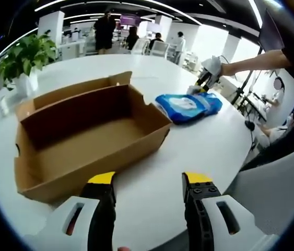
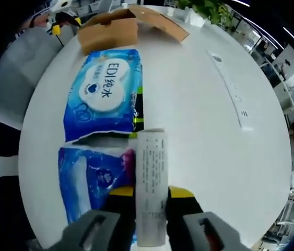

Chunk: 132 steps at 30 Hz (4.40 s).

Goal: Operate the shoe box by opening the lid, removing the specified soft item, and placing it in the target area until the item is outside and the box remains undamaged.

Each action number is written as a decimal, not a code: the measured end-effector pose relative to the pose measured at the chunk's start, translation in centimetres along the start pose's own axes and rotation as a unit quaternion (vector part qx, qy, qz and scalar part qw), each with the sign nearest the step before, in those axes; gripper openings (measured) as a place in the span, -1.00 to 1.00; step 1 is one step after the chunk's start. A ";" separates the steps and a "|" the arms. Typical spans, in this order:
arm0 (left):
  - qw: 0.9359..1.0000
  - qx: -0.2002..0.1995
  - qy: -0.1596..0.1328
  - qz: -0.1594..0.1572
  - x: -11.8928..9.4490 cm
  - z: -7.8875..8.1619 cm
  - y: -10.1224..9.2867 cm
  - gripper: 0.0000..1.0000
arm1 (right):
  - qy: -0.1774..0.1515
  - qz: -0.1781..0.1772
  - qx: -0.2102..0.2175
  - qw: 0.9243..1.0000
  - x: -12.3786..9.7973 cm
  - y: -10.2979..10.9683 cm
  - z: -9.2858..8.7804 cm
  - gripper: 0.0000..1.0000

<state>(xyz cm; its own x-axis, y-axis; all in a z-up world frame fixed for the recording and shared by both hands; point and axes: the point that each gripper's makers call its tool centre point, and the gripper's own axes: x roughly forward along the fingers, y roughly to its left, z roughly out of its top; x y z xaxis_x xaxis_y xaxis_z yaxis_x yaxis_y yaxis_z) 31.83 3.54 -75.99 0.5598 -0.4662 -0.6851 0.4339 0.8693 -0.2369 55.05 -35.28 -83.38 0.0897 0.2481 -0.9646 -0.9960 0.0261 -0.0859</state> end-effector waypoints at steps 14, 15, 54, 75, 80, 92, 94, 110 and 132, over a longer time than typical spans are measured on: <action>1.000 -0.002 -0.003 0.004 -0.5 -0.1 0.4 0.02 | 0.015 -0.004 -0.004 1.000 0.1 -0.3 -0.5 -0.63; 1.000 -0.003 -0.003 0.003 -0.5 -0.1 0.4 0.02 | 0.017 -0.006 -0.003 1.000 0.1 -0.4 -0.6 -0.63; 0.999 -0.005 -0.020 -0.025 -1.0 0.6 1.6 0.01 | -0.115 -0.084 0.182 0.973 -5.1 -1.8 3.6 -0.36; 0.999 0.003 -0.029 -0.039 -1.9 0.8 1.8 0.01 | -0.300 -0.067 0.273 0.912 -7.2 0.9 14.2 -0.22; 0.999 0.008 -0.032 -0.044 -2.1 1.1 1.8 0.01 | -0.317 -0.058 0.268 0.908 -7.1 2.3 16.9 -0.19; 0.997 0.017 -0.042 -0.055 -2.6 1.9 2.1 0.01 | -0.346 -0.030 0.263 0.900 -6.2 6.0 22.3 -0.09; 0.997 0.019 -0.043 -0.056 -2.7 2.0 2.2 0.01 | -0.348 -0.026 0.263 0.899 -6.1 6.6 23.0 -0.07; 0.997 0.029 -0.048 -0.051 -3.3 2.9 4.3 0.00 | -0.377 -0.014 0.248 0.892 -6.6 10.9 26.8 -0.01; 0.998 0.051 -0.027 -0.039 -2.5 4.4 9.3 0.01 | -0.387 0.002 0.253 0.886 -6.1 16.6 27.0 0.06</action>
<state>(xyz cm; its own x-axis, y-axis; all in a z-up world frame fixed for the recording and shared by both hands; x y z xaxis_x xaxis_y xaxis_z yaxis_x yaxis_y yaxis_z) 37.55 12.06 -73.49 0.5578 -0.5430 -0.6277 0.5466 0.8095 -0.2145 38.07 -10.25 -72.18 0.2573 0.8348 -0.4868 -0.8842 0.4066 0.2299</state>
